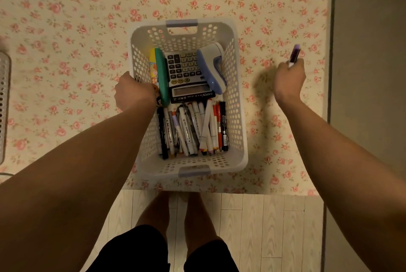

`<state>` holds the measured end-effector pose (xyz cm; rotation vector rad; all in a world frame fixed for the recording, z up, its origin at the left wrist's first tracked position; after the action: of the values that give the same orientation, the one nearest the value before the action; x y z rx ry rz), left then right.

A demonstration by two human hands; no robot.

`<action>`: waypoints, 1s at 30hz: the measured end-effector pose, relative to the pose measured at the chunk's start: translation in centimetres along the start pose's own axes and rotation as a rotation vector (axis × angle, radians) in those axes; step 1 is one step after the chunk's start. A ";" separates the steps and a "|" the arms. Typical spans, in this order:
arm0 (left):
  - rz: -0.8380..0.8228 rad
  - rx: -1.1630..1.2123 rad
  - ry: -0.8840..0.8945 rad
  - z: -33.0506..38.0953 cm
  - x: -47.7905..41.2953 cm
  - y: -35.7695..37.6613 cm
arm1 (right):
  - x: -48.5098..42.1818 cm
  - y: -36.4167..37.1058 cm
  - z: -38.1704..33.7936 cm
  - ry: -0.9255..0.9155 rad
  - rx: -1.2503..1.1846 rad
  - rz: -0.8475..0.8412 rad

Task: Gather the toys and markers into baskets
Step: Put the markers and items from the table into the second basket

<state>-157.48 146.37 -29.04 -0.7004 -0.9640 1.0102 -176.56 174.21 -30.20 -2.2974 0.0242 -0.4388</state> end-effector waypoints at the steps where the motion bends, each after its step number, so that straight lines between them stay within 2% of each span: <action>1: 0.000 0.001 0.001 0.0 0.0 0.0 | 0.1 0.0 -1.8 -0.029 -0.090 0.018; 5: -0.010 0.009 -0.008 0.0 -0.1 0.0 | 1.7 1.0 -7.9 -0.116 -0.328 -0.055; 12: -0.017 0.013 -0.014 0.1 -0.1 0.0 | 7.3 5.5 -11.5 -0.280 -0.255 -0.450; 22: -0.010 0.015 0.022 0.2 0.3 -0.2 | 16.3 13.6 -5.7 0.009 -0.062 -0.805; 27: -0.025 0.031 0.026 0.1 0.2 -0.3 | 19.0 14.9 -3.3 0.077 0.045 -0.929; 30: -0.016 0.024 0.020 0.1 0.3 -0.2 | 19.7 14.9 -2.5 0.044 0.133 -0.936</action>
<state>-157.45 146.52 -28.70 -0.6809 -0.9378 0.9976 -157.07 159.05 -33.19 -2.0439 -1.0524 -0.9152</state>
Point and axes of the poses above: each hand's wrist, its own x-axis away from the middle knuckle, its own y-axis out of the palm, z = x × y, the point moved 2 cm from there along -x, towards the middle knuckle, and after that the axes turned 6 degrees about x, right-handed, at the moved point
